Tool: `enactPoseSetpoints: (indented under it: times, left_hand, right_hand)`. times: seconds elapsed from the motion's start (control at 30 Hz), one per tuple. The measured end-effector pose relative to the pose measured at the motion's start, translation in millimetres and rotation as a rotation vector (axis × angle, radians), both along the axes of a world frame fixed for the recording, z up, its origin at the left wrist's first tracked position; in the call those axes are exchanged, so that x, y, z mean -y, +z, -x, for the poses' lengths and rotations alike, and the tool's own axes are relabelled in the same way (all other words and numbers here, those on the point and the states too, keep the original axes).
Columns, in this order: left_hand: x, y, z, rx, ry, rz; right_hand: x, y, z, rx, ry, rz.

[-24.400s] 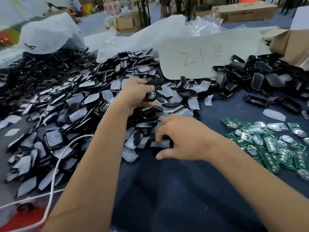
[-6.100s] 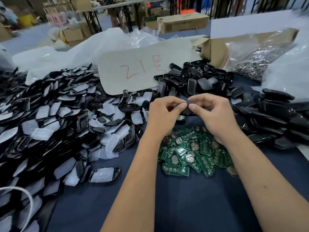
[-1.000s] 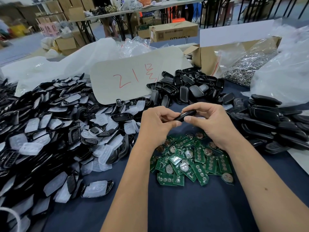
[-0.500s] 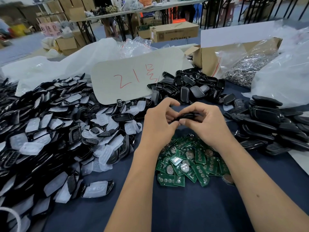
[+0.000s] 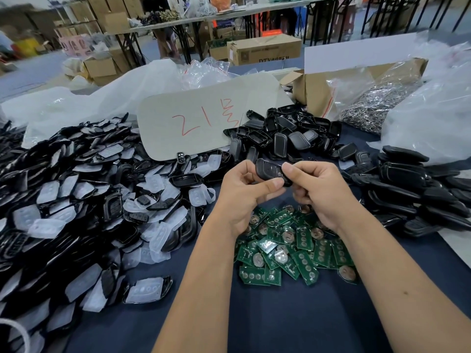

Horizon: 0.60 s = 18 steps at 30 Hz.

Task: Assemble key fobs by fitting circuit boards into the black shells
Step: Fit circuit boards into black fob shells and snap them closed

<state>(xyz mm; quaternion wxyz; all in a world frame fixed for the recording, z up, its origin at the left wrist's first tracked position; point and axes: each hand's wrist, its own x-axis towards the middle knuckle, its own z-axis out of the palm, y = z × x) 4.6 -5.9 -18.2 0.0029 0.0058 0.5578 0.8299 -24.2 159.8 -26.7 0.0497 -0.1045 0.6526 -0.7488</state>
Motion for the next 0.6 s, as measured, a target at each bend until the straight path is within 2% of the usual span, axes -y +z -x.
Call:
enactPoseSetpoints:
  times: [0.37,0.6]
  left_hand:
    - [-2.3,-0.1,-1.3,0.025,-0.021,-0.039]
    - [-3.1,-2.9,0.9,0.041,0.003,-0.041]
  right_hand:
    - [2.5,6.3,-4.8,0.024,0.030,0.125]
    - [1.2,4.7,-3.0,-0.018,-0.036,0.088]
